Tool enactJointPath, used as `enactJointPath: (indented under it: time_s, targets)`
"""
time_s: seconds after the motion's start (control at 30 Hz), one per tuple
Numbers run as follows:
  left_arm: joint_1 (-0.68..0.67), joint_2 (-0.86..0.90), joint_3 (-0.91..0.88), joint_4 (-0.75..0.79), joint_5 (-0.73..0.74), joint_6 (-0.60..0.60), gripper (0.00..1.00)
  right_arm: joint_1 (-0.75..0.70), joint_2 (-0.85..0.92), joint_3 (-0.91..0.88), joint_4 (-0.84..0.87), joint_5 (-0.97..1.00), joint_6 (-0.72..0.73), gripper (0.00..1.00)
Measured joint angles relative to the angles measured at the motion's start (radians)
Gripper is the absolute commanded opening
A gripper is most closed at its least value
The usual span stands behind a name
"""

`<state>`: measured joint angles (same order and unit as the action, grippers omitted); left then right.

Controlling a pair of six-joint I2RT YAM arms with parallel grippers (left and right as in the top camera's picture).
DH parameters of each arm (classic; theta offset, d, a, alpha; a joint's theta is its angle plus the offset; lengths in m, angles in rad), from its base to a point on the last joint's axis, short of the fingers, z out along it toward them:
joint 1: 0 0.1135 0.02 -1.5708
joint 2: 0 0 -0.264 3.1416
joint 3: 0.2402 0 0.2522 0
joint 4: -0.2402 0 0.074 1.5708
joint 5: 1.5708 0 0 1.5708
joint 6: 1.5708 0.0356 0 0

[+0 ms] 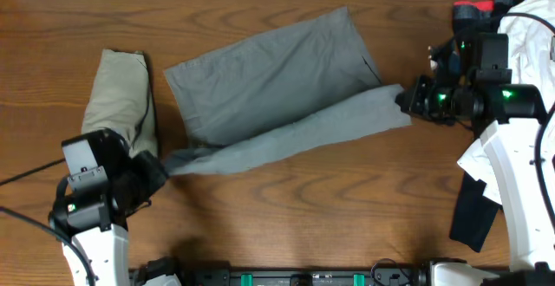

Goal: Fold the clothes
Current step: 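Lift the bottom edge with both grippers and fold it up toward the waistband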

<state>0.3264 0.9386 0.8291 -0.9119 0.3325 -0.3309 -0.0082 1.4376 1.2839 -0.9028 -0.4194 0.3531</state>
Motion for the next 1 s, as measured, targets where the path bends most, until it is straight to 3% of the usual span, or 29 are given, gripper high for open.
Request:
enactJointPath:
  time_s: [0.47, 0.7, 1.0]
  targets:
    - [-0.006, 0.156, 0.000, 0.459, 0.136, 0.014, 0.06, 0.000, 0.217, 0.005, 0.511, -0.064, 0.169, 0.01]
    - [-0.079, 0.259, 0.002, 0.711, 0.140, 0.013, 0.06, 0.000, 0.335, 0.007, 0.720, -0.063, 0.226, 0.01]
    - [-0.142, 0.481, 0.003, 0.818, 0.061, 0.013, 0.06, 0.000, 0.477, 0.007, 0.911, -0.063, 0.250, 0.01]
